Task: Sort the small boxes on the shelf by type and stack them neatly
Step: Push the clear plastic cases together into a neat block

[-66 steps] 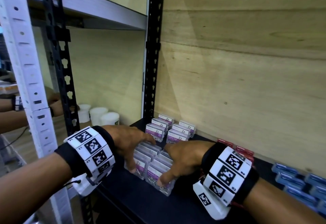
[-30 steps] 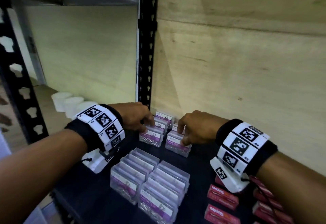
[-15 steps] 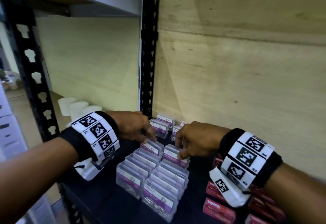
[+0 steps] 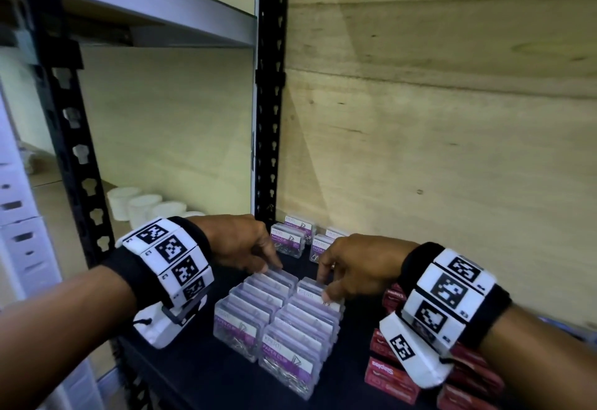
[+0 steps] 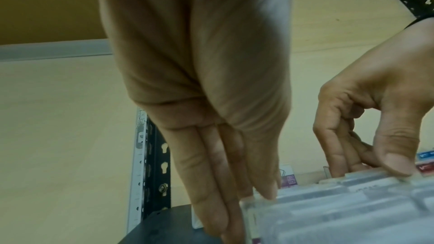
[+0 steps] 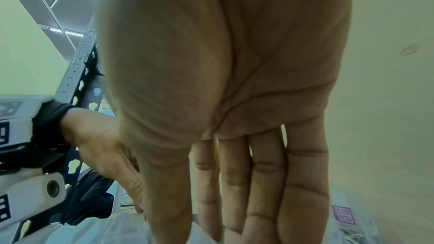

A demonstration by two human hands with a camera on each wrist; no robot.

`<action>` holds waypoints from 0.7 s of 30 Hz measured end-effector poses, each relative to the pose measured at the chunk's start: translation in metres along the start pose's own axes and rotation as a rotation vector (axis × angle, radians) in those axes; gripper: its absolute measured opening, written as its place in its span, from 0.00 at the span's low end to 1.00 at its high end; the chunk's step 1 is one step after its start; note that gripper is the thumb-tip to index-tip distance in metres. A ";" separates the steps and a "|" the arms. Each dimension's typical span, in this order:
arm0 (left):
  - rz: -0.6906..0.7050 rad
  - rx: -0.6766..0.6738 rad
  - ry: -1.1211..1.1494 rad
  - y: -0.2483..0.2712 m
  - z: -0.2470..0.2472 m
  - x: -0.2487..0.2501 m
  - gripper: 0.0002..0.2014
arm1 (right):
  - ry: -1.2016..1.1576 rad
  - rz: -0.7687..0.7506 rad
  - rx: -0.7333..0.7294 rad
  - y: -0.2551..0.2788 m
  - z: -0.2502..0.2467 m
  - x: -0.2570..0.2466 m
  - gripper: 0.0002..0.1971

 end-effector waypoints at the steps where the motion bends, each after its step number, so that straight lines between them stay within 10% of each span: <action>1: 0.000 0.003 -0.001 0.001 0.000 0.000 0.15 | 0.001 -0.001 -0.002 0.001 0.000 0.000 0.17; 21: -0.086 0.071 -0.010 -0.019 -0.018 0.004 0.17 | 0.008 0.029 0.113 -0.005 -0.017 0.012 0.17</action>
Point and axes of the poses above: each hand's wrist, its own y-axis away from the middle knuckle, its own z-axis out of the palm, x = y × z, the point moved 4 cm from there along -y, towards the middle knuckle, and after that the axes turned 5 degrees about -z, right-handed, at the moved point
